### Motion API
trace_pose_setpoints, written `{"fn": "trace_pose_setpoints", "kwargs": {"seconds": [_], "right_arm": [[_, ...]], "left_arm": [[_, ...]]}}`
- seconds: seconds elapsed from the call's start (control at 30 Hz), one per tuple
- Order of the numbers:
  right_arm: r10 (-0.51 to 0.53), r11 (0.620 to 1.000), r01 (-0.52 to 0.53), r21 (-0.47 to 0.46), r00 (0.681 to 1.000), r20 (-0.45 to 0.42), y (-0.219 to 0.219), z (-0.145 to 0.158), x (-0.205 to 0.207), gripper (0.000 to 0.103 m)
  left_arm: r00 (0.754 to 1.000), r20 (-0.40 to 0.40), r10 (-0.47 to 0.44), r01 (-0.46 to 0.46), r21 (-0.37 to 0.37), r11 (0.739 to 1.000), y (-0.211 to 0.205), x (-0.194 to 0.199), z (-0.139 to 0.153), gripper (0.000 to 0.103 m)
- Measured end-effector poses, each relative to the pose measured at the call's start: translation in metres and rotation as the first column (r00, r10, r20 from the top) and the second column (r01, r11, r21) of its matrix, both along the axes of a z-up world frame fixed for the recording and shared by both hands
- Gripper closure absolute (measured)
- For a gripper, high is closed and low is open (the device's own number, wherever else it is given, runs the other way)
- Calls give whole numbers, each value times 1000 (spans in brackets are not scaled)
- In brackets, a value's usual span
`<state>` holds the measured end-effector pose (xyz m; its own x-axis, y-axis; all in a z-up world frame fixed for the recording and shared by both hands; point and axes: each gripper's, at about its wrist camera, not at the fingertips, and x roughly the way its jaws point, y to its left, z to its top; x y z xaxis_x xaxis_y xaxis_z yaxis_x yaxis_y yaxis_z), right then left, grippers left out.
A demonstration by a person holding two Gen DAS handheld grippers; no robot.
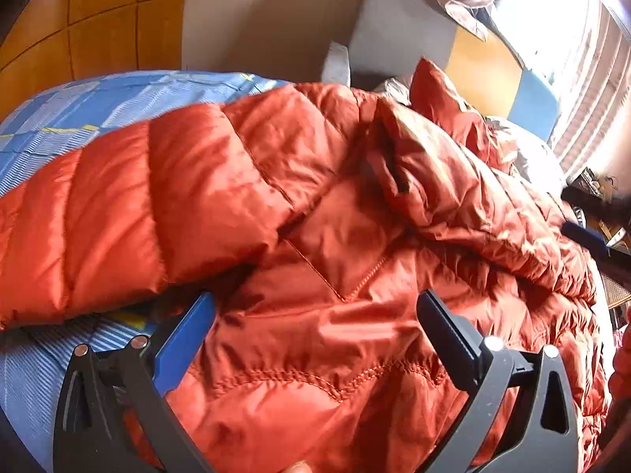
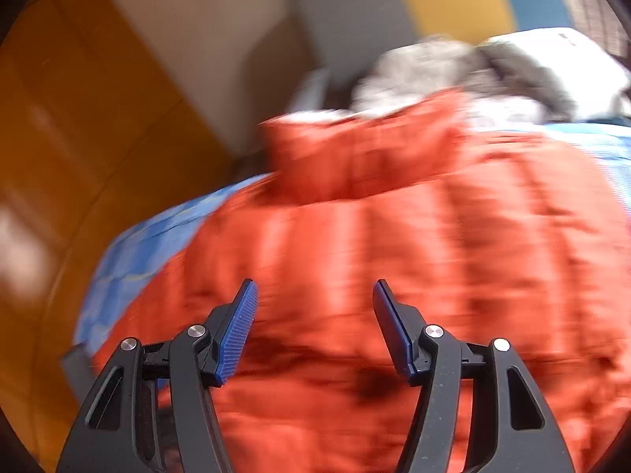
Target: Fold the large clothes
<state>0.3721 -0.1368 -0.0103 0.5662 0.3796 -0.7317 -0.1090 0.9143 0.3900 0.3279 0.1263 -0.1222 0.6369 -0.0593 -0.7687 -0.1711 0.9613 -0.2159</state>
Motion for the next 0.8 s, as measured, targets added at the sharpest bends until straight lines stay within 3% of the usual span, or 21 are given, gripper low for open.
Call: {"fn": "trace_pose_setpoints", "kwargs": {"seconds": [0.17,0.3,0.43,0.6,0.7,0.73,0.8], "right_arm": [[-218,974,219,-51,976,15,-76,-10,-7,42],[-302,951,303,-65,953,12,-117,-21,-13,42],[-306,948,305,-88,952,6,-127,-30,-14,42],[-275,952,274,-135,961,9,-122,-37,-10,42],[-254,953,252,-169,967,9,-117,-42,-11,42],[-248,953,245,-178,969,4,-116,-46,-10,42],[-244,952,240,-190,970,5,-113,-51,-9,42]], "left_arm": [[999,44,-10,7,59,998,-8,1,17,2],[999,52,-7,8,-15,1000,-8,11,28,2],[999,53,-6,9,-66,998,-9,23,33,6],[999,36,-31,35,-112,993,-21,40,35,34],[998,10,-61,62,-128,990,-29,51,28,65],[998,8,-66,67,-127,990,-31,52,26,84],[997,32,-74,78,-122,989,-34,53,25,97]]}}
